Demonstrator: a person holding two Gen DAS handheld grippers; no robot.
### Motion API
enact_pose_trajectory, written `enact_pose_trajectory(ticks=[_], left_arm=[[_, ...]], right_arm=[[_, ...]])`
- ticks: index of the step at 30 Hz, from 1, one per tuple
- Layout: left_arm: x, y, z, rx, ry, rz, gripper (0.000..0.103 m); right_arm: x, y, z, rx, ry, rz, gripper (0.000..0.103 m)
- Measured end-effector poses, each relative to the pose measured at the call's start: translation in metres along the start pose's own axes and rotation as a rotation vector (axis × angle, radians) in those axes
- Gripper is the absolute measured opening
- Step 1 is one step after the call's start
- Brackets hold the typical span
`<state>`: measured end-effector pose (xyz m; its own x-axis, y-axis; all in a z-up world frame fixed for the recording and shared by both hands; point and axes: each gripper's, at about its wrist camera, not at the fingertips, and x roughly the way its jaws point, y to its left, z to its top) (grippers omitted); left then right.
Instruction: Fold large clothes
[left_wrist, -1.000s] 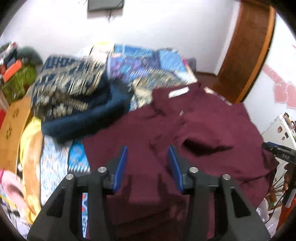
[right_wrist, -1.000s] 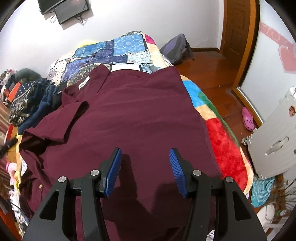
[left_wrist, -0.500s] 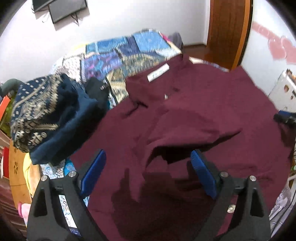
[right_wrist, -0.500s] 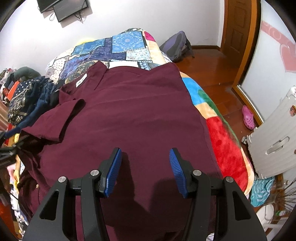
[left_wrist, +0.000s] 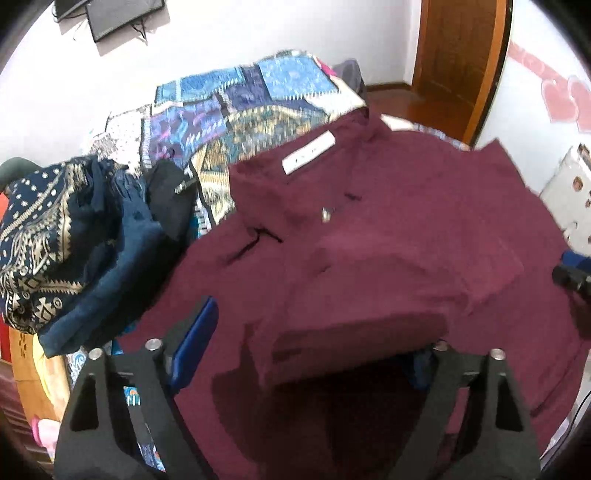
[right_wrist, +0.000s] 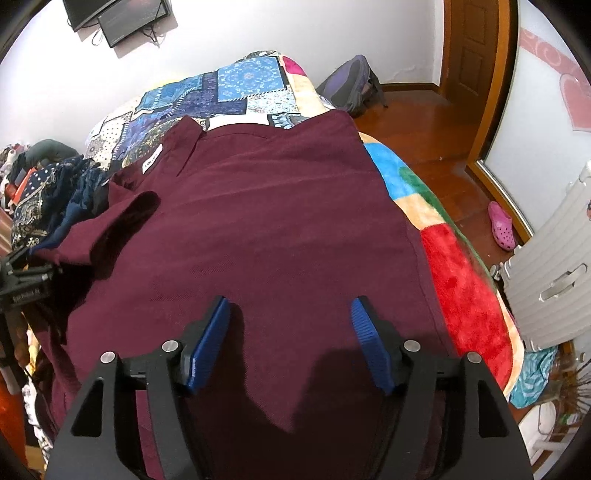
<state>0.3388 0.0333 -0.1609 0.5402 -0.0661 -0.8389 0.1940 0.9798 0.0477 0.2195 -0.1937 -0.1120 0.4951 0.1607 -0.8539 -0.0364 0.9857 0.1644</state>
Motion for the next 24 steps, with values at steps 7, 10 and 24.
enact_pose_trajectory(ticks=[7, 10, 24], left_arm=[[-0.020, -0.006, 0.013, -0.013, -0.086, -0.062, 0.014], [-0.030, 0.005, 0.016, -0.051, -0.100, -0.060, 0.010], [-0.081, 0.143, -0.099, -0.508, -0.061, -0.007, 0.012]], right_arm=[[0.005, -0.002, 0.002, 0.034, 0.000, 0.012, 0.072], [0.004, -0.001, 0.000, 0.024, -0.005, 0.007, 0.072], [0.006, 0.003, 0.001, 0.031, -0.012, -0.016, 0.075]])
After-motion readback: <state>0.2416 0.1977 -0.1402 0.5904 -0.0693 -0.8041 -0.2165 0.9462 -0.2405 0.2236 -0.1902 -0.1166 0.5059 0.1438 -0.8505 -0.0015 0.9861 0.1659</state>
